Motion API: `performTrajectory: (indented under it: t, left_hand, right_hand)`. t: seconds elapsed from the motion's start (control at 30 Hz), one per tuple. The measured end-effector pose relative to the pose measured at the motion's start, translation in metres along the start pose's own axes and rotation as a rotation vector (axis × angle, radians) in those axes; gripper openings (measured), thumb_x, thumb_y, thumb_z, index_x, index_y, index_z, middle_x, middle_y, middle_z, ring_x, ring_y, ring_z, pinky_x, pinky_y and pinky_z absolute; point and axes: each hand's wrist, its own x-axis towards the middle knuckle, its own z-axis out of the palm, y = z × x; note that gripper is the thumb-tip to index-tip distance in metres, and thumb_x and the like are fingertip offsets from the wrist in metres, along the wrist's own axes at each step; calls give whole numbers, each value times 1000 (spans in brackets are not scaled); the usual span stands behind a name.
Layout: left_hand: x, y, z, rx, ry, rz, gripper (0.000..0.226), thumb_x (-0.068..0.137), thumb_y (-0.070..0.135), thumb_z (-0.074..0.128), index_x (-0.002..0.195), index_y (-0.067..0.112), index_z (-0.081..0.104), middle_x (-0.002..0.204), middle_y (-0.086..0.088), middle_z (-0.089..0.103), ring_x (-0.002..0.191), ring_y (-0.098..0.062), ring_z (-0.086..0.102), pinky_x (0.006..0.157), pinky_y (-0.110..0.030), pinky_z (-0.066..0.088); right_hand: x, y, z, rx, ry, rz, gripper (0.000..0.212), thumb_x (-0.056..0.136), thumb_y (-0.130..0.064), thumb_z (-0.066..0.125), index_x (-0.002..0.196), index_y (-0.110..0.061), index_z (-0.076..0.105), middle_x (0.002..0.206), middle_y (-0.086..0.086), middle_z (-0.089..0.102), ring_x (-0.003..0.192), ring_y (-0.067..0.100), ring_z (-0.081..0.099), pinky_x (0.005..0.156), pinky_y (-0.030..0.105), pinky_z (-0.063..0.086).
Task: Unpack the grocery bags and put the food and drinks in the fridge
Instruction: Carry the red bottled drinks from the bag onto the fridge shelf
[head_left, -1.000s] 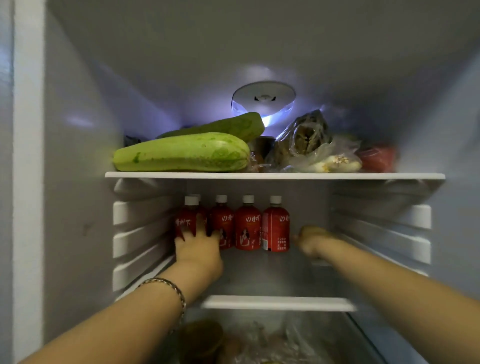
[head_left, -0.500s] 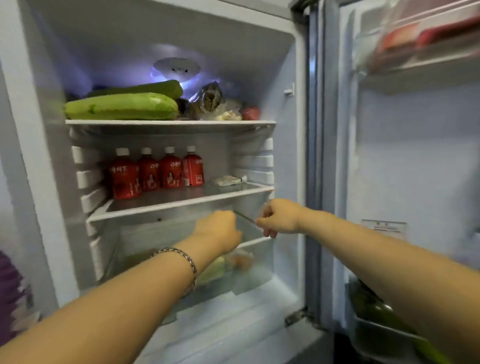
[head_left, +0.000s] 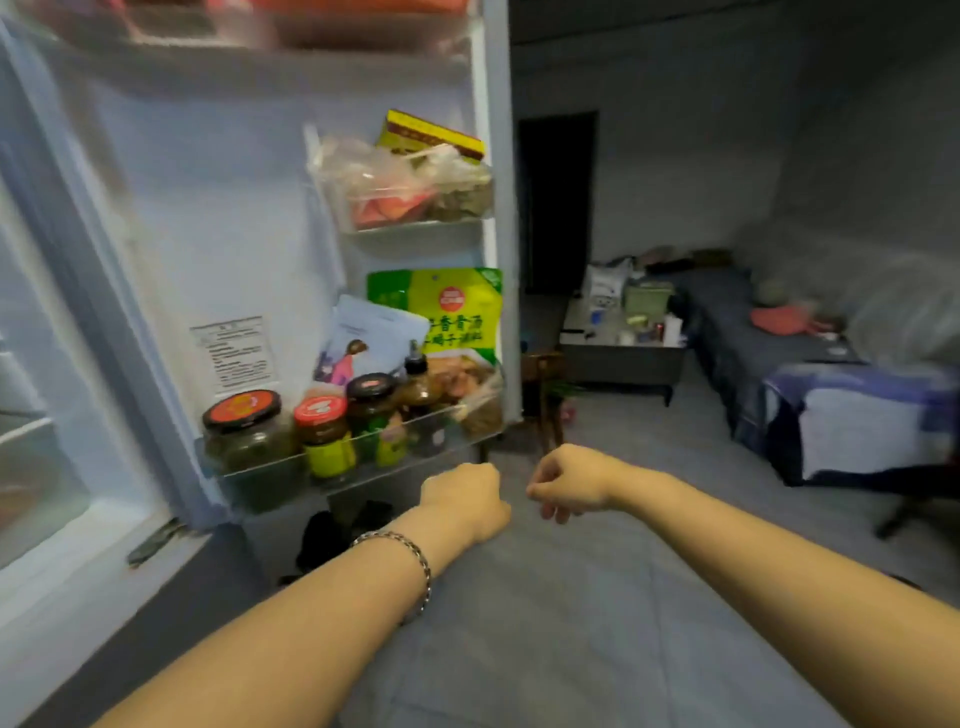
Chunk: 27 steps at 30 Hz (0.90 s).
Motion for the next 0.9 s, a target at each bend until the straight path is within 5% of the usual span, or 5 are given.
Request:
performTrajectory:
  t: [0.2,0.33,0.47,0.67,0.9]
  left_hand:
    - [18,210,56,28,-97,329,29,95,29,43,113,9,55,119,-11,58,107,-31,57,80,-35,44]
    - [15,356,92,15,-156,495,29,94,27,44,114,10,57,121,-11,59,109,-30,57,82,-33,44]
    - [2,497,125,-14,-222,654,20,94,22,44,99,10,59,111,-11,63,101,-29,60,71,-31,42]
    - [-5,671,157,-40,-260,858,24,95,24,43,107,10,58,109,-10,62,99,-30,60,80,-35,48]
    - [15,860,192,22,-303,1103,24,94,26,44,109,13,59,111,-8,63,102,-29,59,84,-33,47]
  right_hand:
    - [-126,193,-17,118,77,386,25,96,-20,47,104,-2,63,93,11,68,62,10,58,62,23,47]
    - [-230,316,-33,45,140,611,29,95,-22,47,80,-5,64,90,16,70,67,19,57,75,34,49]
    - [-335,429,-52,44,250,825,29,93,-21,48,96,2,65,101,20,68,74,24,55,71,36,48]
    - [-449,547,-76,-11,294,1074,30,94,-26,47,113,-7,61,118,13,61,106,32,59,85,36,48]
    - [-517,686,-106,52,370,1278,33,95,-30,47,118,-9,60,121,12,60,110,29,58,94,37,48]
